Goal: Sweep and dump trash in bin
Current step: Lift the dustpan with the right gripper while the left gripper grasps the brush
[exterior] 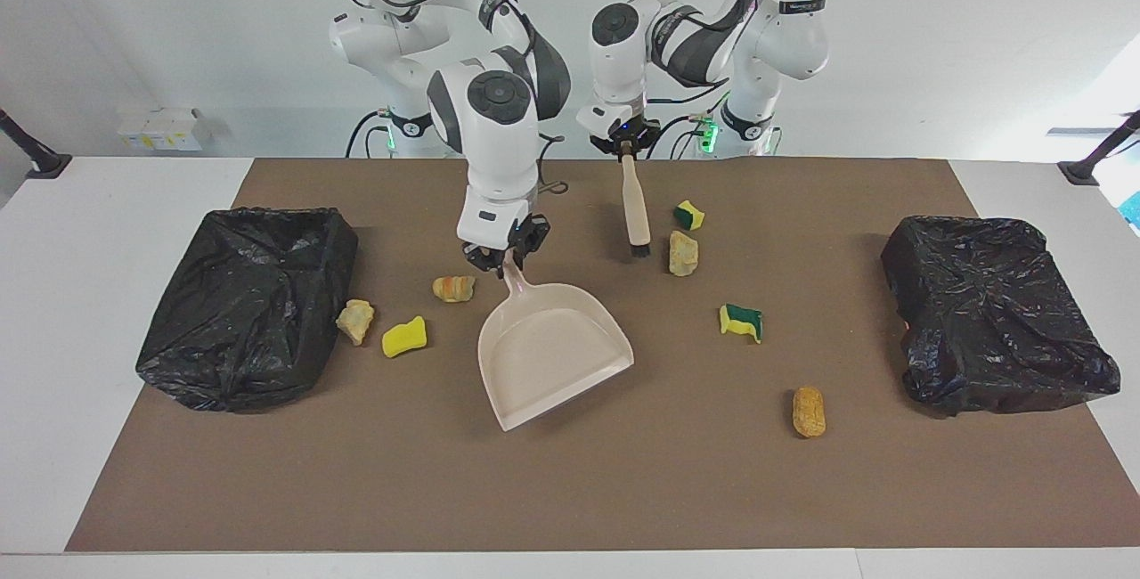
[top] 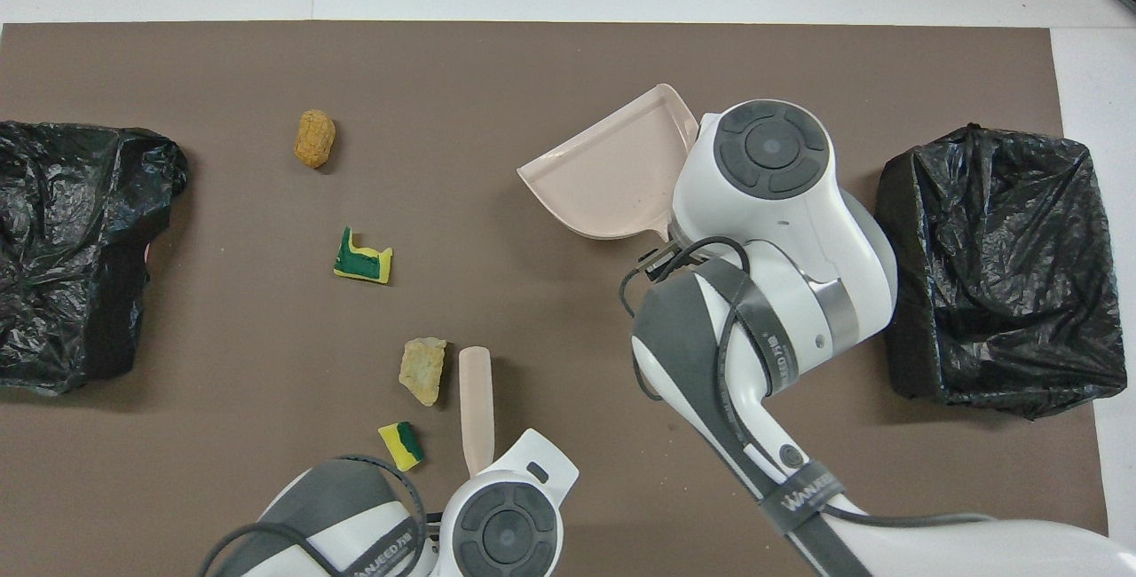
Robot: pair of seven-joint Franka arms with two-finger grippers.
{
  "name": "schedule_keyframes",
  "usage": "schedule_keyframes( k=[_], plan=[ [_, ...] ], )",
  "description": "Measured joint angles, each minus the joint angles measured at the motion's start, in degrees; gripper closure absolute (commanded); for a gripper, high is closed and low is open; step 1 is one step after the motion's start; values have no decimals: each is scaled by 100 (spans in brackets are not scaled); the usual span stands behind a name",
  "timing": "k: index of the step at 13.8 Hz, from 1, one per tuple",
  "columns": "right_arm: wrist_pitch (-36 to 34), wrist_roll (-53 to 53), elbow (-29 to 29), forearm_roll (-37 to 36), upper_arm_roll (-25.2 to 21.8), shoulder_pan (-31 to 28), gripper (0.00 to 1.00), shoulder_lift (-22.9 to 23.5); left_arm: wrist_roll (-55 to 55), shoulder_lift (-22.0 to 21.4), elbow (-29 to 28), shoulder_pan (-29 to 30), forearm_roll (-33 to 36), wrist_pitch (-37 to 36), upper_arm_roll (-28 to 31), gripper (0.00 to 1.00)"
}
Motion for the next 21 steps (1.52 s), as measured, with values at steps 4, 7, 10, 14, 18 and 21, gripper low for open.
schedule_keyframes(
  k=[4,7,10,14,18,21],
  plan=[
    [-139,-1003,-46,0,-3,-218,100,1,-48,-248,8,549,23,-506,8,100],
    [-212,-1567,-128,-1,13,-199,100,-26,-584,-362,10,813,25,-815,12,100],
    [-219,-2325,-409,-12,14,-188,100,-159,-1326,-403,3,941,26,-863,4,100],
    [-221,-3113,-891,-18,29,-10,100,-481,-2282,-415,-68,958,25,-960,-4,100],
    [-205,-3203,-1404,-52,34,109,100,-802,-2675,-418,-299,975,-259,-920,-7,100],
    [-154,-3233,-1673,-89,29,107,100,-941,-2722,-412,-555,1005,-488,-575,-11,100]
  ],
)
